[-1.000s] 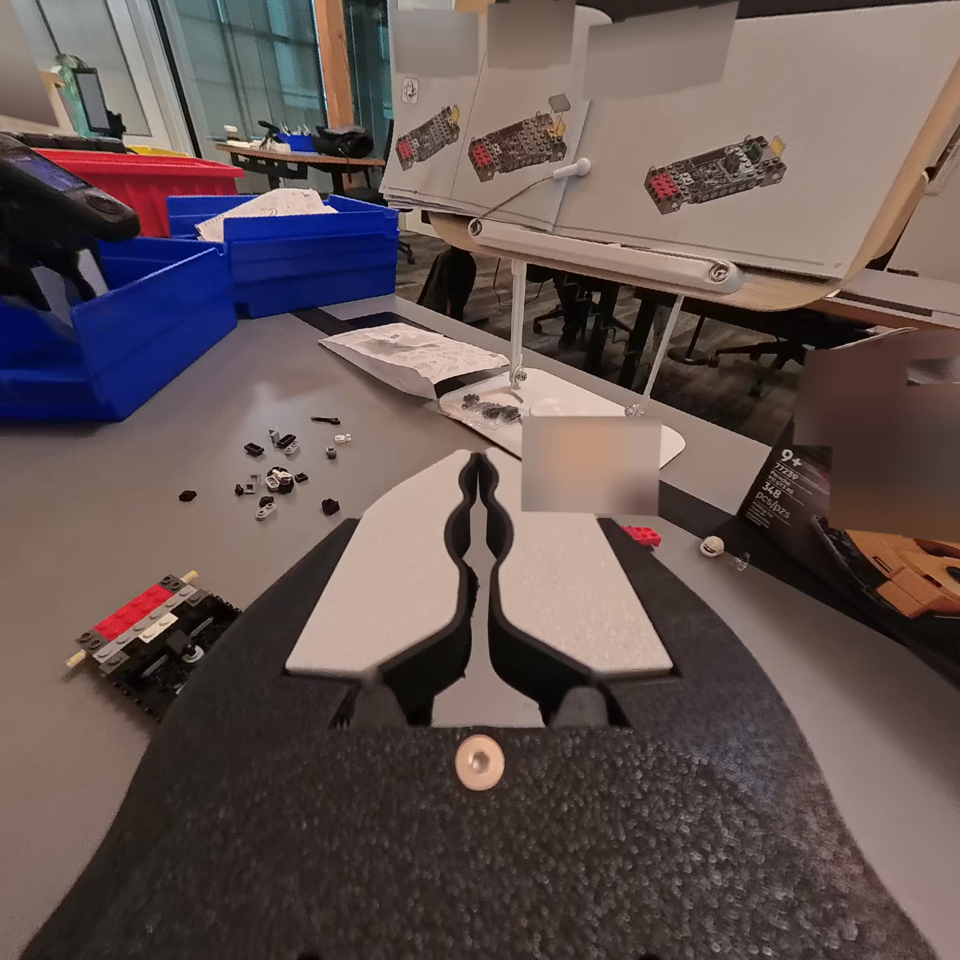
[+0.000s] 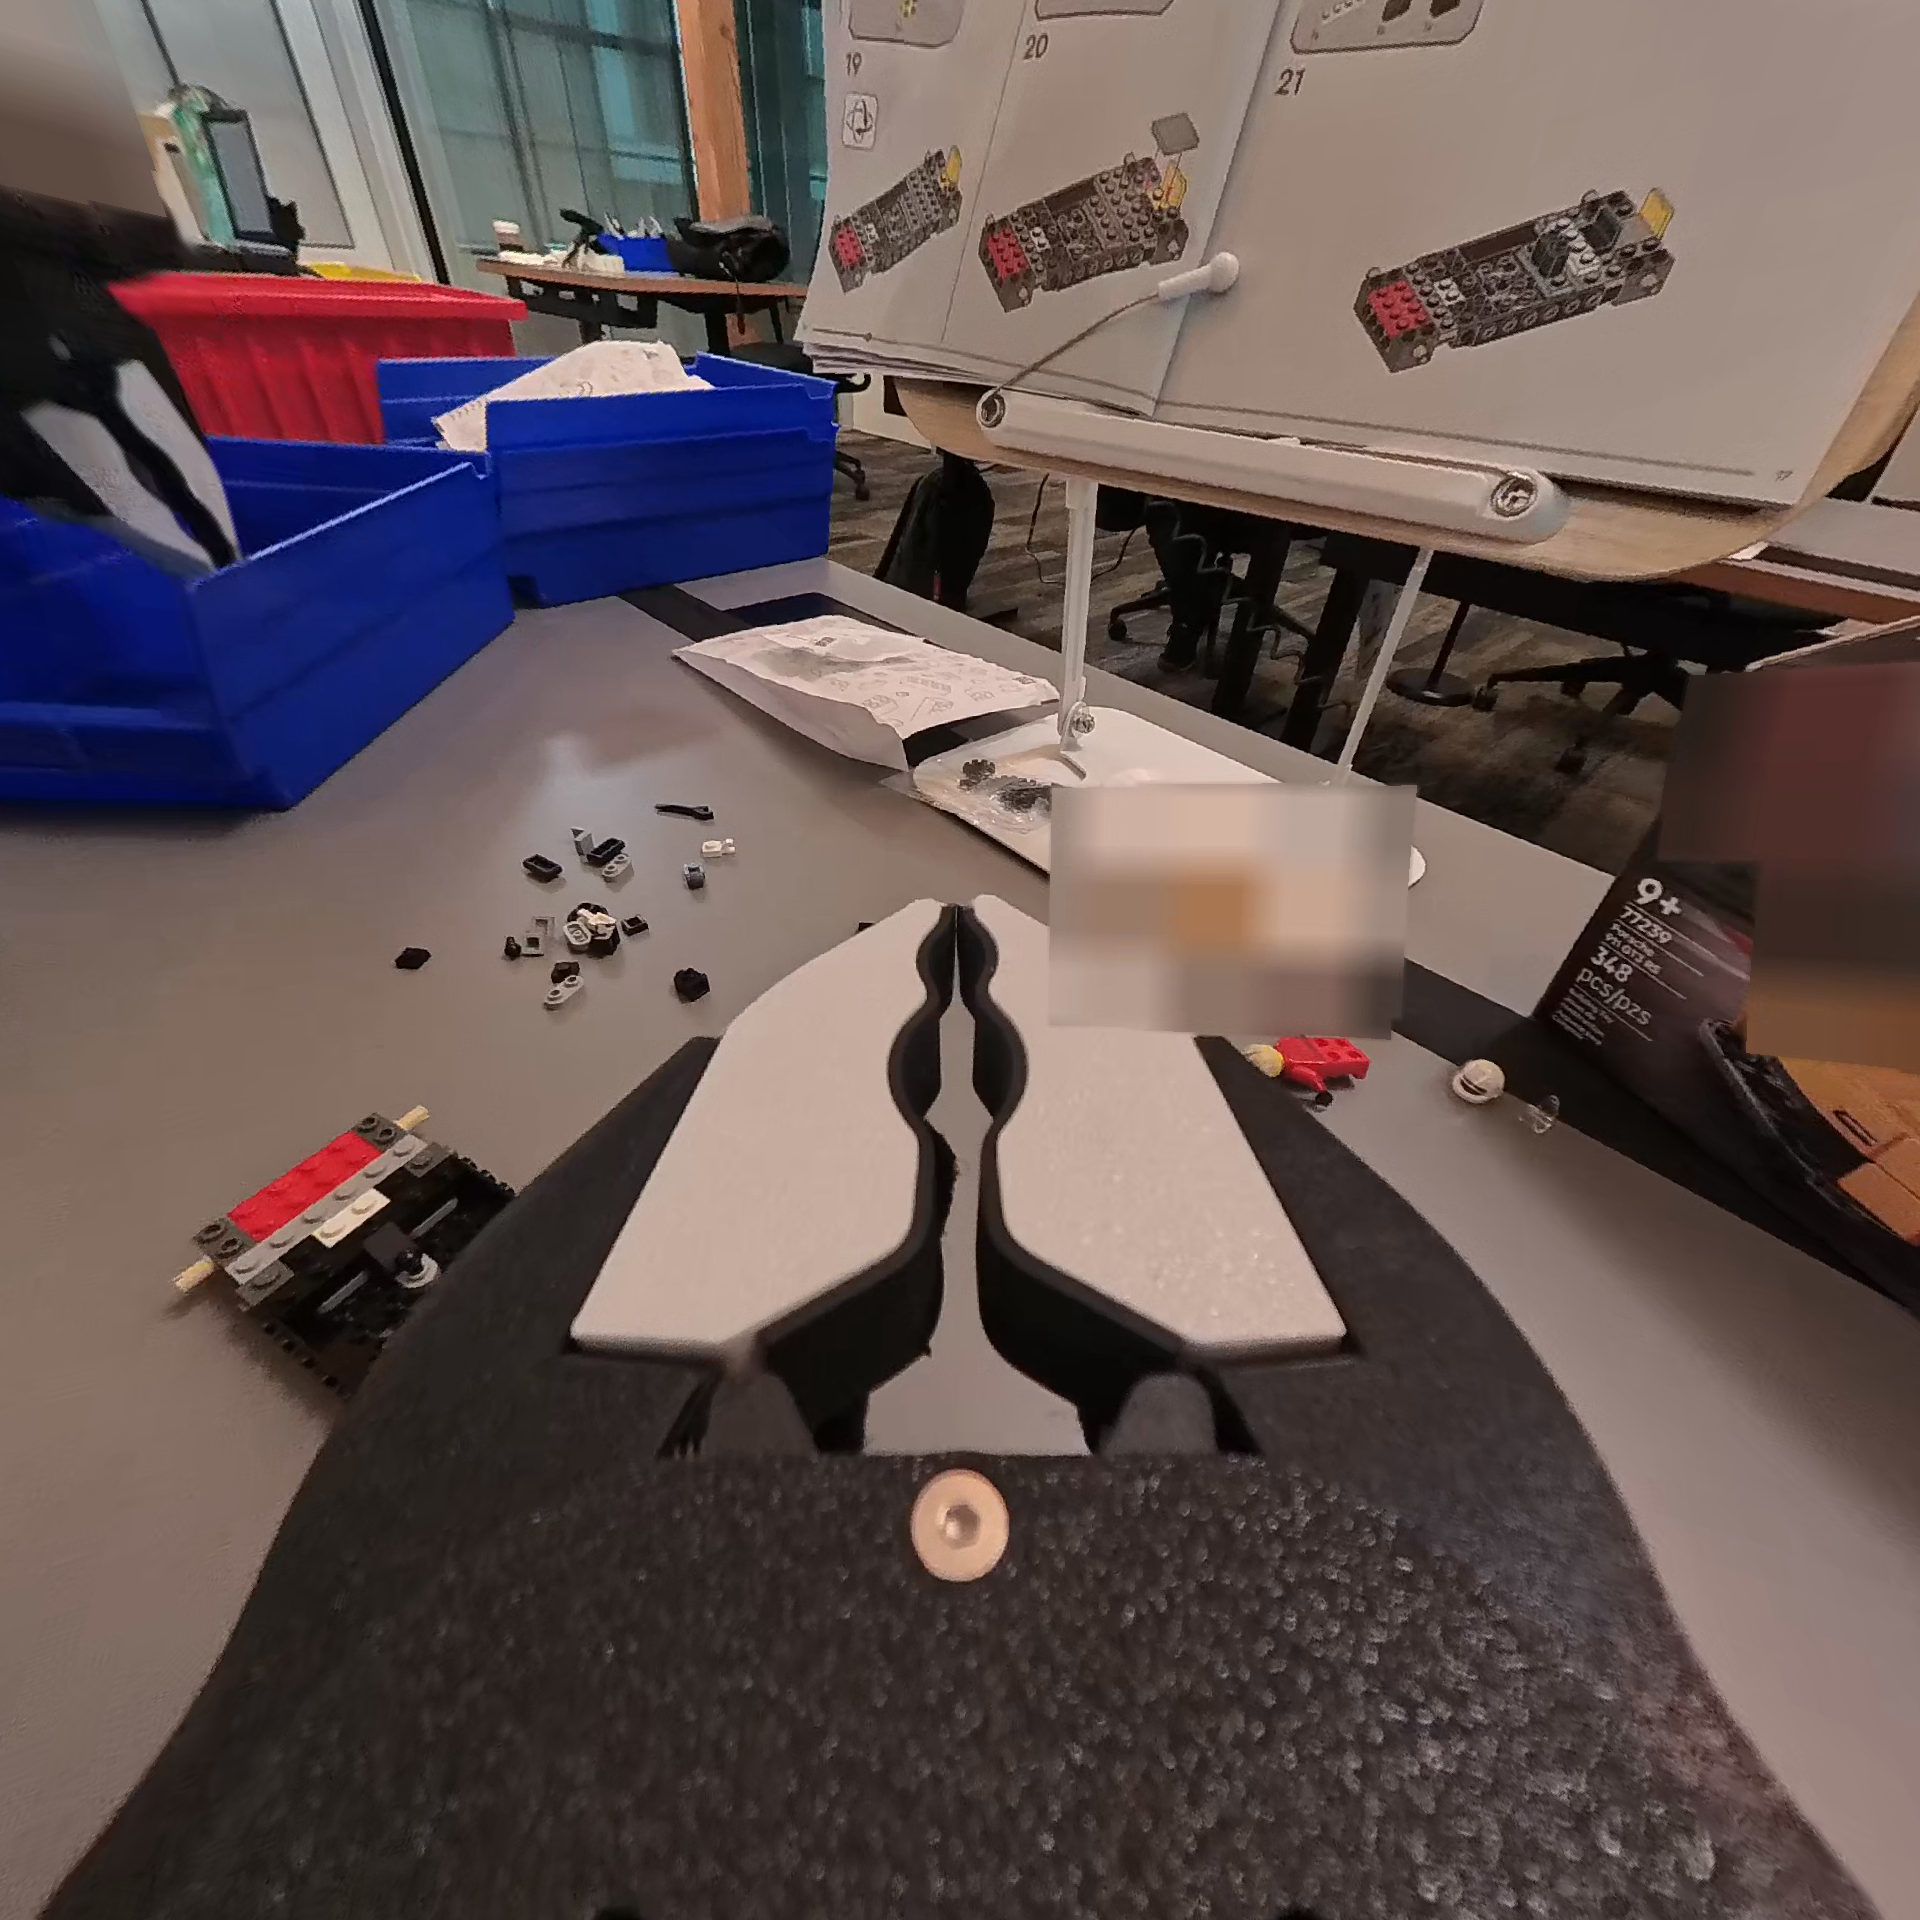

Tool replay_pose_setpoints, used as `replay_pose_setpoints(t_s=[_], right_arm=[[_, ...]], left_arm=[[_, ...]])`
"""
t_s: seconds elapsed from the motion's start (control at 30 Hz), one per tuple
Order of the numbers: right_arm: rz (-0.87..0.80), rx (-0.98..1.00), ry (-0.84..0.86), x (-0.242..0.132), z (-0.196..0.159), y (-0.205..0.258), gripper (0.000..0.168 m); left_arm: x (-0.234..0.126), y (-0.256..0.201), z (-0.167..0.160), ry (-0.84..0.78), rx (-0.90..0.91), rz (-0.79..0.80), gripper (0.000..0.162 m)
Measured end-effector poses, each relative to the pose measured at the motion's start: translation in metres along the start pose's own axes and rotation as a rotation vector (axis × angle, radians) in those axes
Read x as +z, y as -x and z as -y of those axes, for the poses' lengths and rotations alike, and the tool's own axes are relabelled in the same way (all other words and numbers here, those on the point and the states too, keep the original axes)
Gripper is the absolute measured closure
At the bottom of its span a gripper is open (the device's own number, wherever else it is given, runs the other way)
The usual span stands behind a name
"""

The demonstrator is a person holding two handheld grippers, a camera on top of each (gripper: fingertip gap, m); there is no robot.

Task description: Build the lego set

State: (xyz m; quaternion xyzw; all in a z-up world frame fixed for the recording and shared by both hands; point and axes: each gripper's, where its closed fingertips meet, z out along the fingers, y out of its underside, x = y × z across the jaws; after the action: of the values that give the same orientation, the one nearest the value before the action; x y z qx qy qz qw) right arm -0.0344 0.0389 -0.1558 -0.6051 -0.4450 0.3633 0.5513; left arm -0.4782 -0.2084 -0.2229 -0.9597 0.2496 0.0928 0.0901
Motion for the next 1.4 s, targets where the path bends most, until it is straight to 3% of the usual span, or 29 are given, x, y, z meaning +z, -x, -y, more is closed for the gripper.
replay_pose_setpoints(t_s=[0.1,0.2,0.3,0.4,0.57,0.77,0.93,1.13,1.27,1.4], right_arm=[[0.009,0.004,0.003,0.001,-0.001,0.002,0.168],[0.021,0.01,0.005,0.002,-0.002,0.005,0.168],[0.031,0.01,-0.002,0.002,0.001,0.009,0.168],[0.029,-0.015,-0.015,-0.001,0.007,0.012,0.168],[0.033,-0.018,-0.027,-0.004,0.011,0.01,0.168],[0.103,0.0,0.035,0.002,-0.004,0.019,0.168],[0.178,-0.114,0.161,0.01,-0.033,0.038,0.168],[0.208,-0.124,0.169,0.011,-0.037,0.044,0.168],[0.208,-0.116,0.163,0.01,-0.035,0.043,0.168],[0.204,-0.118,0.162,0.01,-0.035,0.042,0.168]], left_arm=[[-0.046,-0.033,0.059,-0.15,0.073,0.059,0.153],[-0.07,-0.109,0.126,-0.275,0.168,-0.062,0.154],[-0.048,-0.182,0.168,-0.227,0.271,-0.204,0.154],[-0.01,-0.226,0.198,-0.161,0.331,-0.286,0.154],[0.022,-0.249,0.239,-0.136,0.343,-0.295,0.154],[0.031,-0.253,0.266,-0.162,0.338,-0.327,0.154],[0.037,-0.267,0.283,-0.182,0.382,-0.34,0.154],[0.037,-0.274,0.29,-0.181,0.396,-0.379,0.154],[0.036,-0.27,0.289,-0.191,0.386,-0.371,0.132],[0.013,-0.261,0.288,-0.322,0.332,-0.334,0.127]])
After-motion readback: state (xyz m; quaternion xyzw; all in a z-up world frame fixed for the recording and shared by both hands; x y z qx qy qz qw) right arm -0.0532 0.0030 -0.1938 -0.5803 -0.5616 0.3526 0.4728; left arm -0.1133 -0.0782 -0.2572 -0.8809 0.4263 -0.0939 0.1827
